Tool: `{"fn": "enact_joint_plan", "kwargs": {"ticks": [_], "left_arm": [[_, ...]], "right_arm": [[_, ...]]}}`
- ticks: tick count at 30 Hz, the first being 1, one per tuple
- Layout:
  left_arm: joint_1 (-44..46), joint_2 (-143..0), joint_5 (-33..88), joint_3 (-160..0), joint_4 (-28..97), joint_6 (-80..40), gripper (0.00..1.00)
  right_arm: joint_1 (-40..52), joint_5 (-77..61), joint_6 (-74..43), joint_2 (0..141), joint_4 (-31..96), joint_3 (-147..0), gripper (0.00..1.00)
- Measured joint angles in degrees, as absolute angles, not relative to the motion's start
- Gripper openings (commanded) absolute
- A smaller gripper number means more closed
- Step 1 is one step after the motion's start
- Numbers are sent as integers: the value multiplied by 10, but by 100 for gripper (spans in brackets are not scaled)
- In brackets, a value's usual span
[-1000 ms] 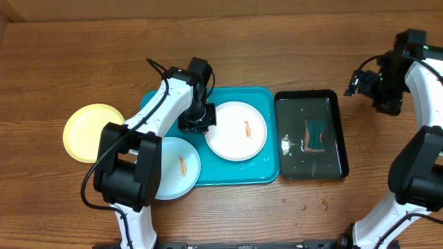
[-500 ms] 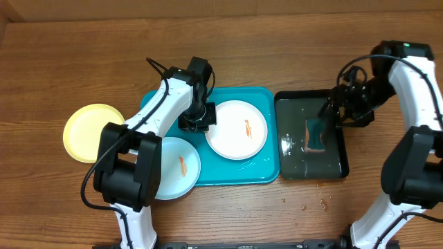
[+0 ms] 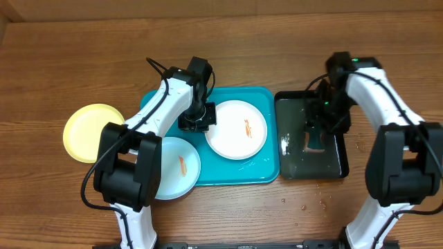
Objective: Clean dirty plates on tray and stack at the side
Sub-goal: 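Lower the right gripper into the black tray toward the sponge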
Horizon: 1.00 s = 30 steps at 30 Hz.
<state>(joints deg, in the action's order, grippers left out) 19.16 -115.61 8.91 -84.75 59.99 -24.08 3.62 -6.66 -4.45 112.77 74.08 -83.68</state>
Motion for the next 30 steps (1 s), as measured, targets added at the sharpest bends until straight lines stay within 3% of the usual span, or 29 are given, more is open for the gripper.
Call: {"fn": "enact_joint_plan", "kwargs": {"ticks": [10, 13, 18, 19, 21, 22, 30], "left_arm": [[196, -1156, 87, -848, 607, -241, 6], [198, -1156, 87, -848, 607, -241, 6], [198, -1156, 87, -848, 607, -241, 7], [198, -1156, 87, -848, 606, -241, 8], [198, -1156, 87, -848, 607, -241, 8], [198, -1156, 87, -848, 607, -241, 9], [198, -1156, 87, -848, 609, -241, 10]], "right_arm": [[72, 16, -96, 1128, 667, -775, 62], [72, 17, -100, 1128, 654, -764, 31], [72, -20, -98, 1128, 637, -764, 9], [72, -29, -97, 1128, 638, -764, 9], [72, -46, -96, 1128, 640, -764, 50], [72, -52, -93, 1128, 639, -764, 63], [69, -67, -76, 1128, 619, -764, 61]]}}
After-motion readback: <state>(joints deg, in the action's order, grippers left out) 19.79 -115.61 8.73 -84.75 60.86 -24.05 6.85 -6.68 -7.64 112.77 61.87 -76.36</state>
